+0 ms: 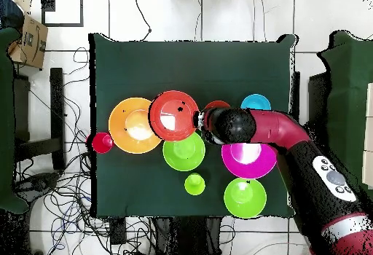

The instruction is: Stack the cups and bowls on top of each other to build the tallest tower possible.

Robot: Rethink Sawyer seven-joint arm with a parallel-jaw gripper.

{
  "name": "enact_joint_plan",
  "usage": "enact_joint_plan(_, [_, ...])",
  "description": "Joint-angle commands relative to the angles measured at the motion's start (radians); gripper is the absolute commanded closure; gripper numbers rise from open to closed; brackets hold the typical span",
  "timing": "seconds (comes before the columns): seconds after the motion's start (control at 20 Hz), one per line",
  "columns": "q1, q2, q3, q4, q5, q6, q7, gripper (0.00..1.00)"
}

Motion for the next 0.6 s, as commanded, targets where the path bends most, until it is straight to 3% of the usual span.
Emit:
enact_joint_plan(0.05, [-0.014,-0.078,0.058,0.094,0.034,0.079,-0.057,0.0])
enact_joint_plan(0.3, [-0.032,-0.089,0.074,0.119,0.044,0.075,-0.062,0.0])
enact_joint_plan(0.6, [-0.035,-0.092,0.061,0.074,0.023,0.112,-0.099,0.0])
